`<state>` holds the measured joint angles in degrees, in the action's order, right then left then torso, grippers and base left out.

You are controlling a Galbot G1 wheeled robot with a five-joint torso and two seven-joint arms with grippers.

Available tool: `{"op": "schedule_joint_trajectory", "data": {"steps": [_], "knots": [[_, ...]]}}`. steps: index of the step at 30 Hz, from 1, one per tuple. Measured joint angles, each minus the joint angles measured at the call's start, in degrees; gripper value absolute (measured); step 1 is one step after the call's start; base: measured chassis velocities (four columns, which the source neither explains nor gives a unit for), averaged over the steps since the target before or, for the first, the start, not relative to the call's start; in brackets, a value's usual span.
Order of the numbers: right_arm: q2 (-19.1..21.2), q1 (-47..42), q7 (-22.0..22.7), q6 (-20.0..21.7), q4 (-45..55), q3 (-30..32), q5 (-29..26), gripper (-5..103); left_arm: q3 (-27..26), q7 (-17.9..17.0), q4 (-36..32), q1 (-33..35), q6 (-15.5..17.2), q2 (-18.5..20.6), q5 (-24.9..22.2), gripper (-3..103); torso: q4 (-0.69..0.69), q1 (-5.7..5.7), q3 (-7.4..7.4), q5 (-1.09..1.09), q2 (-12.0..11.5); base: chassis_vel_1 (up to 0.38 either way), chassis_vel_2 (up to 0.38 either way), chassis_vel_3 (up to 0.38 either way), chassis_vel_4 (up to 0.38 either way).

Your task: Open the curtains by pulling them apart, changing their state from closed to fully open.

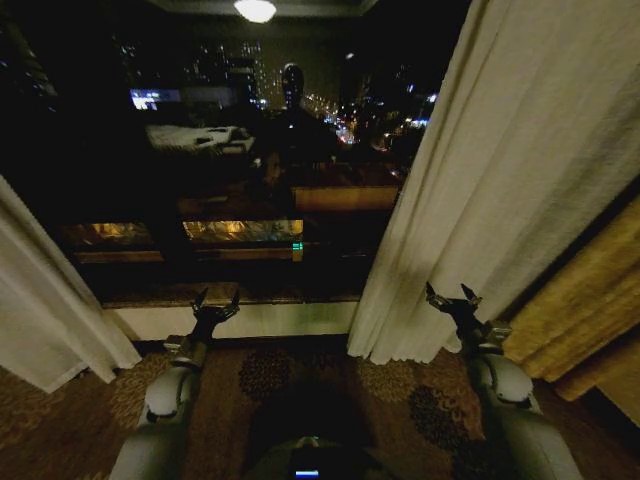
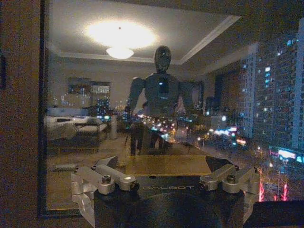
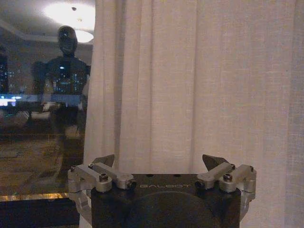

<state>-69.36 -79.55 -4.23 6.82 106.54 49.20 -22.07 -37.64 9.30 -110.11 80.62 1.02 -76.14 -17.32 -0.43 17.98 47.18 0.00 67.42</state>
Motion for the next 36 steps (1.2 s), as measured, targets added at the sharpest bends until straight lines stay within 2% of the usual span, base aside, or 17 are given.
{"op": "schedule_joint_trajectory", "data": {"steps": [36], "knots": [[0.1,-0.3,-0.1,-0.7,0.2,0.5,0.0,100,-0.3,0.1,-0.2,0.4,-0.5,-0.3,1.4,100,0.0,0.0,0.0,0.0,0.0,-0.041,0.042,0.041,-0.039]]}}
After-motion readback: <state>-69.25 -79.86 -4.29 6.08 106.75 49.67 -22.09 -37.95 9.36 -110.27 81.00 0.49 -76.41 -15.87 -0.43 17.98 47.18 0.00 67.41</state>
